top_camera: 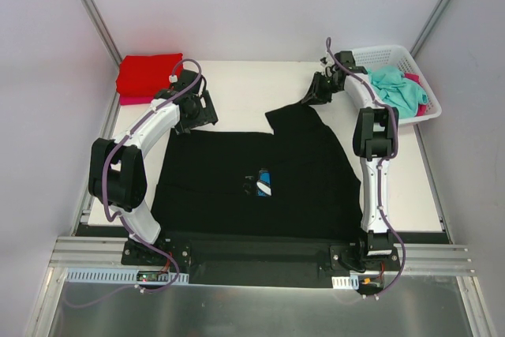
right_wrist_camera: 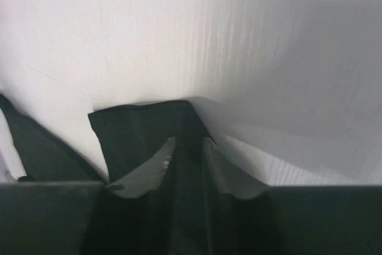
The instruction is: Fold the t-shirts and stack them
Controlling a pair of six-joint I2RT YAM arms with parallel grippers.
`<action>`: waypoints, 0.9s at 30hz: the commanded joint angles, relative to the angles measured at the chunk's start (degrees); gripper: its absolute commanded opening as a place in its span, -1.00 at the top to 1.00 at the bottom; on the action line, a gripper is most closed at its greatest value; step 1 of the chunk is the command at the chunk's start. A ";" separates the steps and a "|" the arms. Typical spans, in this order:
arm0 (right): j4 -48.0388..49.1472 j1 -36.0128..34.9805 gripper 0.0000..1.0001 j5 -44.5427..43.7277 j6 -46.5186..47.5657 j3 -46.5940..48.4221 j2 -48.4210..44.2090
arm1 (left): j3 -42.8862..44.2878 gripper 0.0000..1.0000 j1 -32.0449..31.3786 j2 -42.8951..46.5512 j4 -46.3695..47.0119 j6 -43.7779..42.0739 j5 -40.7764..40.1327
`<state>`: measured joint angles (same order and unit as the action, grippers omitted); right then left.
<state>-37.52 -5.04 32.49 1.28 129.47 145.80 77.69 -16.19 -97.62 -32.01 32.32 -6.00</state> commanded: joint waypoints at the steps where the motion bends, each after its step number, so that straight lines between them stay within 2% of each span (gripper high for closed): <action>1: -0.45 -0.41 0.73 1.09 -0.49 -0.44 -2.88 | 0.45 -0.71 -0.34 -0.02 -0.86 0.29 0.02; 3: -1.32 -0.32 0.98 -0.06 0.21 -0.80 -3.76 | -0.08 -0.72 0.62 -0.20 -0.86 1.25 0.55; 11: -3.09 0.82 0.98 -3.31 2.76 -5.27 -10.88 | 3.16 -0.63 9.85 -6.33 -0.60 6.00 9.24; 16: -3.18 1.26 0.98 -3.31 3.46 -8.18 -15.89 | 6.85 -0.46 15.82 -9.77 -0.60 8.72 8.20; 19: -3.61 1.26 0.99 -2.96 3.82 -8.62 -17.47 | 10.45 -0.34 17.50 -13.28 -0.60 8.56 9.95; 27: -4.05 1.35 0.98 -2.96 3.82 -8.53 -18.00 | 17.47 -0.31 17.59 -20.14 -4.63 8.56 8.73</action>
<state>-40.40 -3.88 29.41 4.12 121.05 130.67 90.24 1.85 -114.93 -32.51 40.38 2.72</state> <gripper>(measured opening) 0.018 0.648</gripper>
